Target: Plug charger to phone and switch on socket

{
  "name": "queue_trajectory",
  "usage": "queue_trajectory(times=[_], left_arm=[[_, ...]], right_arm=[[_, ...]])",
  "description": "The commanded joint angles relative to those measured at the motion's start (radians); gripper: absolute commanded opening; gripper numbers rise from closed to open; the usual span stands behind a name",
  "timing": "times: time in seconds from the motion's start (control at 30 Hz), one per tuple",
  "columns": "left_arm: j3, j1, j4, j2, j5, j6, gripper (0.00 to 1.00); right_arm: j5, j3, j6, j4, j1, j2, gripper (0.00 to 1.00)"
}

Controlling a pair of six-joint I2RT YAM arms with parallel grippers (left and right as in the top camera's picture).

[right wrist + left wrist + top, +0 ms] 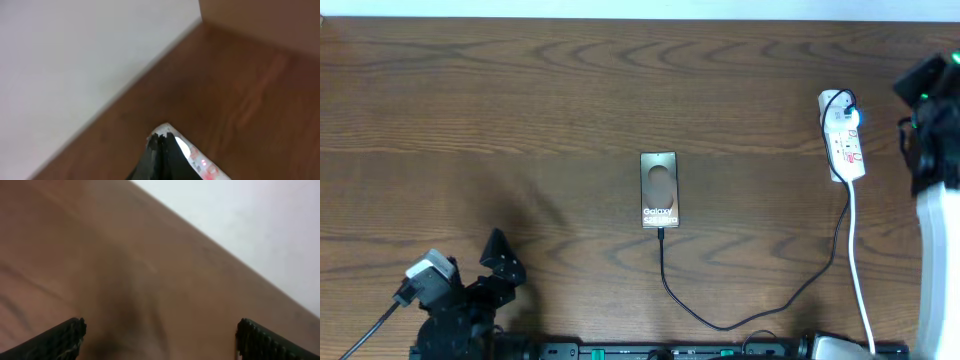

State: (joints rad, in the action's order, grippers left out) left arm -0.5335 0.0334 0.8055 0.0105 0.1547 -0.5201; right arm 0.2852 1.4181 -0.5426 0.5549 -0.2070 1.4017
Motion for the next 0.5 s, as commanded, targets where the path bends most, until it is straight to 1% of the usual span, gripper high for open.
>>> queue_trajectory(times=[0.0, 0.1, 0.3, 0.47], left_arm=[[-0.010, -0.003, 0.056, -0.005, -0.013, 0.003, 0.98], [-0.010, -0.003, 0.113, -0.005, -0.013, 0.003, 0.98], [-0.010, -0.003, 0.116, -0.005, -0.013, 0.003, 0.98], [-0.010, -0.003, 0.113, -0.005, -0.013, 0.003, 0.98]], right_arm=[[0.019, 0.083, -0.081, 0.054, -0.011, 0.099, 0.01], [-0.005, 0.135, -0.138, 0.126, -0.032, 0.201, 0.01], [-0.098, 0.230, -0.185, 0.235, -0.099, 0.371, 0.01], [-0.282, 0.276, -0.186, 0.280, -0.156, 0.502, 0.01]])
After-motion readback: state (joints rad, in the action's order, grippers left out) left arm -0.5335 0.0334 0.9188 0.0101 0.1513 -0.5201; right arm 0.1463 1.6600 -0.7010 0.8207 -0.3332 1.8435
